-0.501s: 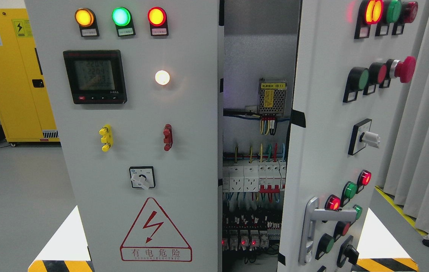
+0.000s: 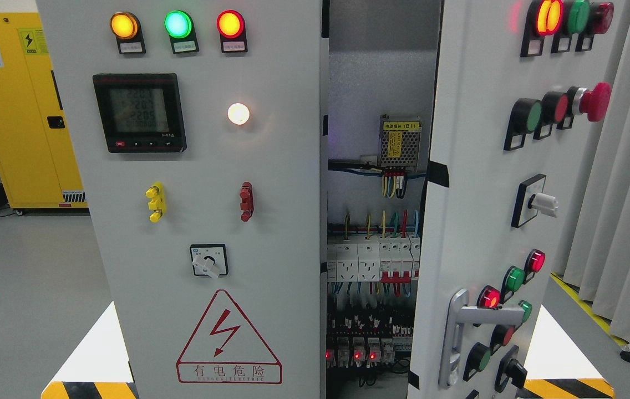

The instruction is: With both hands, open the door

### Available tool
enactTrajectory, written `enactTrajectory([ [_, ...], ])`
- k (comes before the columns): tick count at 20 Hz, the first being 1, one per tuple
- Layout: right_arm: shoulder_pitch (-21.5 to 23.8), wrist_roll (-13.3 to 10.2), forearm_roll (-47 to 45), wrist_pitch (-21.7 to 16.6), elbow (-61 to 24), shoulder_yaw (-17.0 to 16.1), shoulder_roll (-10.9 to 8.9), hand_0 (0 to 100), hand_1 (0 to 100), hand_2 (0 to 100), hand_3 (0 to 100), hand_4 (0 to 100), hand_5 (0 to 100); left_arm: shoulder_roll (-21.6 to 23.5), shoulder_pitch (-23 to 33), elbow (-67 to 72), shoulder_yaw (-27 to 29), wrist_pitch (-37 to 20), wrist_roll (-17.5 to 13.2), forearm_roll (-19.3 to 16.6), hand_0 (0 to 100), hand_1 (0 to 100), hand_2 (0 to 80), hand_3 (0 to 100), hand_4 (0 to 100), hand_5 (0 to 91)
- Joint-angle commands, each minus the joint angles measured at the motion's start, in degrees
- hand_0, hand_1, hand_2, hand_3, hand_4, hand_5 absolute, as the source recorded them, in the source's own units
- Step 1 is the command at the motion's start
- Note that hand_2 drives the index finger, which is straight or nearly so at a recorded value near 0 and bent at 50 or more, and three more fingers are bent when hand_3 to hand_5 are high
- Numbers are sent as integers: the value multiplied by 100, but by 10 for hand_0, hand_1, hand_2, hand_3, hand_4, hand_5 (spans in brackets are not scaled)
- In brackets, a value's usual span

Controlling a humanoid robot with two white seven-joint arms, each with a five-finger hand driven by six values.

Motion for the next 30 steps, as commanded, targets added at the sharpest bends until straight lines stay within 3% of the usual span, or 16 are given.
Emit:
enactTrajectory([
  [1, -158, -1, 0, -1, -3, 2, -17, 0, 500, 40, 0, 0, 0, 194, 212, -654, 14, -716, 0, 17, 120, 556, 0, 0, 0, 0],
  [3, -158, -1, 0, -1, -3, 2, -9, 0, 500, 40, 0, 0, 0, 422, 282, -1303, 23, -991, -52, 61, 120, 556, 0, 0, 0, 0],
  [5, -158, -1, 0, -1, -3, 2, -9, 0, 500, 40, 0, 0, 0, 572, 502, -1989, 32, -1079, -402, 61, 120, 556, 0, 0, 0, 0],
  [10, -158, -1, 0, -1, -3, 2, -17, 0, 500, 40, 0, 0, 0, 1002, 837, -3397, 23, -1177, -2500, 52, 120, 556, 0, 0, 0, 0],
  [12, -158, -1, 0, -1, 6, 2, -9, 0, 500, 40, 0, 0, 0, 1143, 845, -3774, 15, -1168, -2960, 70, 120, 556, 0, 0, 0, 0],
  [19, -158, -1, 0, -1, -3, 2, -18, 0, 500, 40, 0, 0, 0, 1951, 1206, -6630, -64, -1124, -3049, 262, 120, 556, 0, 0, 0, 0],
  [23, -158, -1, 0, -1, -3, 2, -18, 0, 500, 40, 0, 0, 0, 2715, 1179, -7597, -371, -1010, -3690, 1113, 120, 556, 0, 0, 0, 0],
  [26, -158, -1, 0, -1, -3, 2, -18, 0, 500, 40, 0, 0, 0, 3400, 1171, -8222, -749, -965, -3770, 1790, 120, 556, 0, 0, 0, 0],
  [28, -158, -1, 0, -1, -3, 2, -18, 0, 500, 40, 0, 0, 0, 3717, 1162, -8539, -803, -957, -3823, 2037, 120, 556, 0, 0, 0, 0],
  [30, -158, -1, 0, -1, -3, 2, -18, 0, 500, 40, 0, 0, 0, 3841, 1101, -8785, -803, -957, -4181, 2257, 120, 556, 0, 0, 0, 0],
])
